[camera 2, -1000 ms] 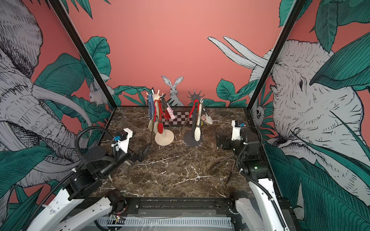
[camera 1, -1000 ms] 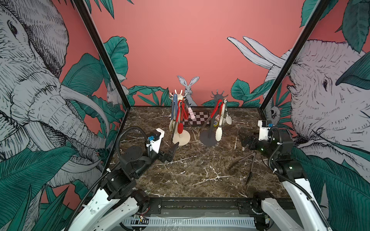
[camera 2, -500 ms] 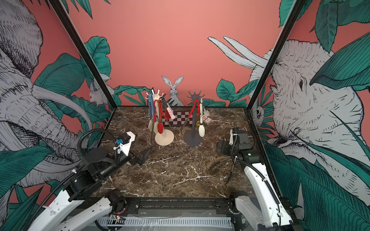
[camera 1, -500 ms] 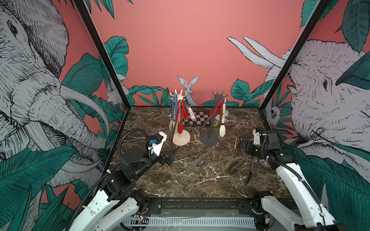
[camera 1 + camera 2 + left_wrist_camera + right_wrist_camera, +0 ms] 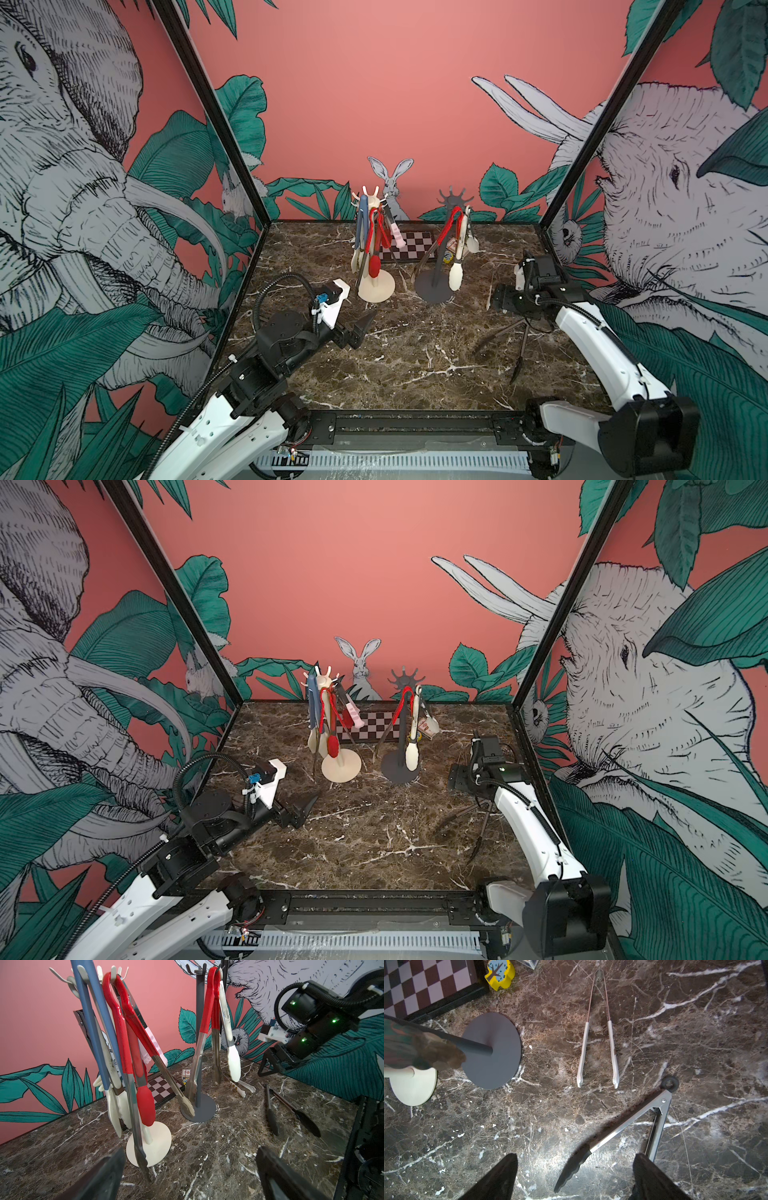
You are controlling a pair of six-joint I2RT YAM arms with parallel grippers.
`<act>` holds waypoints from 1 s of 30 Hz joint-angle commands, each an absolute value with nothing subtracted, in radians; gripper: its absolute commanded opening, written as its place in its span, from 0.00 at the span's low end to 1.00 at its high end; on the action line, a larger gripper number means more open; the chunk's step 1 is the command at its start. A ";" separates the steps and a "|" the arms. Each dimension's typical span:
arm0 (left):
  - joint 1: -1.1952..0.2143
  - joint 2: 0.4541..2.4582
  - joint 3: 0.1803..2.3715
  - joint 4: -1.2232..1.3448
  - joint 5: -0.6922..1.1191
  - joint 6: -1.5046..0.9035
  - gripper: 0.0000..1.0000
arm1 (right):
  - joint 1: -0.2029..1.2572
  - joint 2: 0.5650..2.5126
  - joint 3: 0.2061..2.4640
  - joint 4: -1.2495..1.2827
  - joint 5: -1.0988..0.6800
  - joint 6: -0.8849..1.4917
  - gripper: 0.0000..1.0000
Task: Hang food tongs on kitchen utensil racks
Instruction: Pick up the food tongs from the center of the board.
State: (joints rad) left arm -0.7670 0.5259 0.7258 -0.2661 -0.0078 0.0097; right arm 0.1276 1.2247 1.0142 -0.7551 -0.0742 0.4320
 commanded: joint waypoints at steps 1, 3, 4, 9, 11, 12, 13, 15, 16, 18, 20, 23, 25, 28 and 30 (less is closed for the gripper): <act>-0.767 0.520 0.694 -0.193 0.000 0.002 0.99 | 0.119 1.288 1.068 -0.718 -0.056 0.424 0.83; -0.767 0.527 0.696 -0.194 -0.005 0.009 0.99 | 0.117 1.337 1.092 -0.713 -0.060 0.417 0.80; -0.768 0.529 0.699 -0.197 -0.011 0.013 0.99 | 0.117 1.363 1.108 -0.713 -0.063 0.413 0.79; -0.768 0.547 0.708 -0.195 -0.024 0.028 0.99 | 0.114 1.452 1.157 -0.704 -0.062 0.406 0.76; -0.767 0.556 0.714 -0.197 -0.024 0.036 1.00 | 0.112 1.474 1.164 -0.694 -0.060 0.402 0.75; -0.767 0.559 0.717 -0.197 -0.026 0.037 0.99 | 0.110 1.484 1.165 -0.689 -0.058 0.399 0.74; -0.767 0.564 0.720 -0.198 -0.027 0.041 1.00 | 0.110 1.492 1.165 -0.687 -0.056 0.399 0.73; -0.767 0.569 0.725 -0.198 -0.029 0.042 0.99 | 0.109 1.507 1.169 -0.683 -0.055 0.396 0.72; -0.767 0.569 0.725 -0.197 -0.029 0.040 0.99 | 0.107 1.514 1.170 -0.682 -0.051 0.395 0.71; -0.767 0.569 0.724 -0.193 -0.023 0.038 1.00 | 0.106 1.524 1.172 -0.682 -0.042 0.394 0.69; -0.767 0.568 0.724 -0.193 -0.016 0.038 0.99 | 0.104 1.534 1.175 -0.674 -0.039 0.390 0.68; -0.767 0.563 0.723 -0.196 -0.016 0.038 0.99 | 0.103 1.550 1.182 -0.671 -0.028 0.388 0.66; -0.767 0.559 0.723 -0.196 -0.020 0.038 0.99 | 0.103 1.561 1.187 -0.666 -0.026 0.387 0.65; -0.768 0.555 0.725 -0.199 -0.024 0.041 1.00 | 0.103 1.578 1.194 -0.662 -0.022 0.387 0.64; -0.767 0.553 0.728 -0.204 -0.024 0.043 1.00 | 0.103 1.589 1.198 -0.654 -0.019 0.385 0.62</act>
